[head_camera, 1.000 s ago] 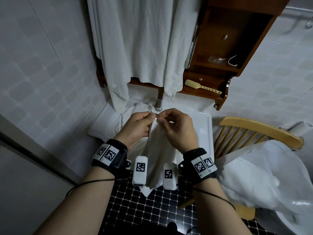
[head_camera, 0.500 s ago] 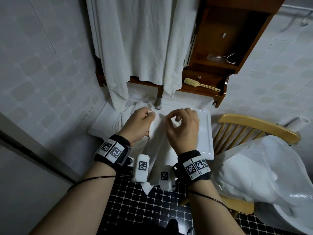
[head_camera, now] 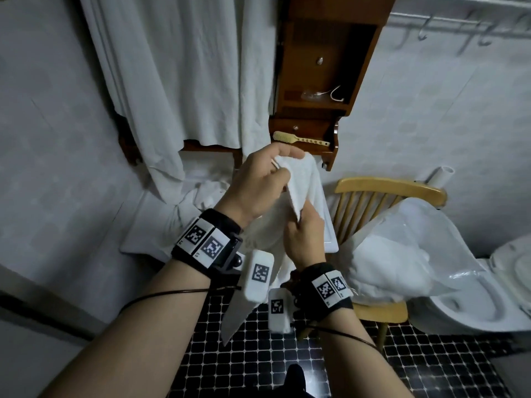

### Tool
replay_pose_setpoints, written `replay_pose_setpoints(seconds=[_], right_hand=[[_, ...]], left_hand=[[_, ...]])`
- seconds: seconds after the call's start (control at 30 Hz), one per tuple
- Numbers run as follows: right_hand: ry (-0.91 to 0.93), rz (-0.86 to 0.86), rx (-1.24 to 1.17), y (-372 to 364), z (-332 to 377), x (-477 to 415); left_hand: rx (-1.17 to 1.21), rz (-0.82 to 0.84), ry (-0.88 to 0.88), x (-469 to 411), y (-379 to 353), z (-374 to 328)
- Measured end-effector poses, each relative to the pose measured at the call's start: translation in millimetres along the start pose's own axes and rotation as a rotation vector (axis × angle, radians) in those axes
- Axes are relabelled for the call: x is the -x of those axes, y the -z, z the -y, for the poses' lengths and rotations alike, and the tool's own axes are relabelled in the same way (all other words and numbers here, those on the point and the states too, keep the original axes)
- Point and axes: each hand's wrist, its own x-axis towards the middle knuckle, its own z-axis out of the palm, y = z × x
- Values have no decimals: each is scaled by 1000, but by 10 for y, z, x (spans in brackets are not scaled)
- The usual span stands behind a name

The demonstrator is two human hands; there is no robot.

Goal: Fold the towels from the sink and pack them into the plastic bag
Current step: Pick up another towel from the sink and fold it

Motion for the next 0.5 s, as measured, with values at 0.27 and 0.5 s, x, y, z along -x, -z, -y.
replay_pose_setpoints(seconds=[0.27, 0.5], right_hand=[[-68, -129, -70, 823, -10, 4], [22, -226, 69, 1630, -140, 16]], left_hand=[[-168, -122, -171, -81, -334, 146], [51, 98, -141, -24, -975, -215]])
